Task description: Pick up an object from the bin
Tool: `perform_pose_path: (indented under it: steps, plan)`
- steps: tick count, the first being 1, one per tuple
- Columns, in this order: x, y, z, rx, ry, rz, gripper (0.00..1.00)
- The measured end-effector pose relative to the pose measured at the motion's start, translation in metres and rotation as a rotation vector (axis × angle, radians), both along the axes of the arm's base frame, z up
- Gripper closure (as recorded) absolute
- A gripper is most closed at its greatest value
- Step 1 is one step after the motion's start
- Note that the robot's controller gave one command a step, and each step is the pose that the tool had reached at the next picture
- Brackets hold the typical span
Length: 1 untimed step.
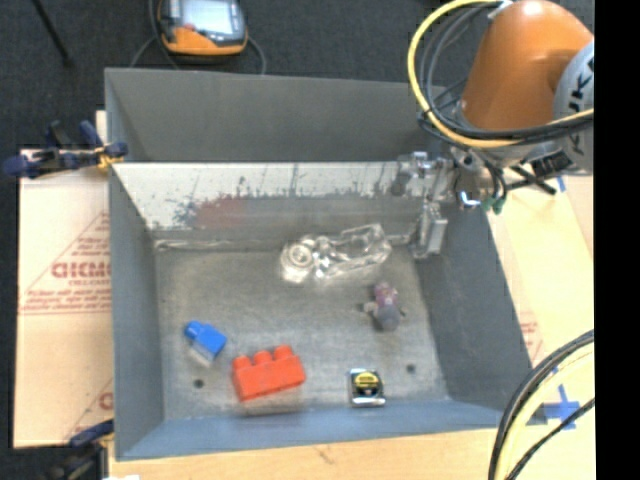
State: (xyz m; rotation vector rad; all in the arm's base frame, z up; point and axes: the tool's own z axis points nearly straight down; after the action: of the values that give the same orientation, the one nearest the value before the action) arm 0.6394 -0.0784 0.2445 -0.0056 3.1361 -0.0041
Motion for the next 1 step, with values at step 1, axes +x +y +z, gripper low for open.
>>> perform_pose_path:
  steps: [1]
  plan:
    - [-0.05, -0.0062, -0.1164, 0.002, 0.008, 0.273, 0.0]
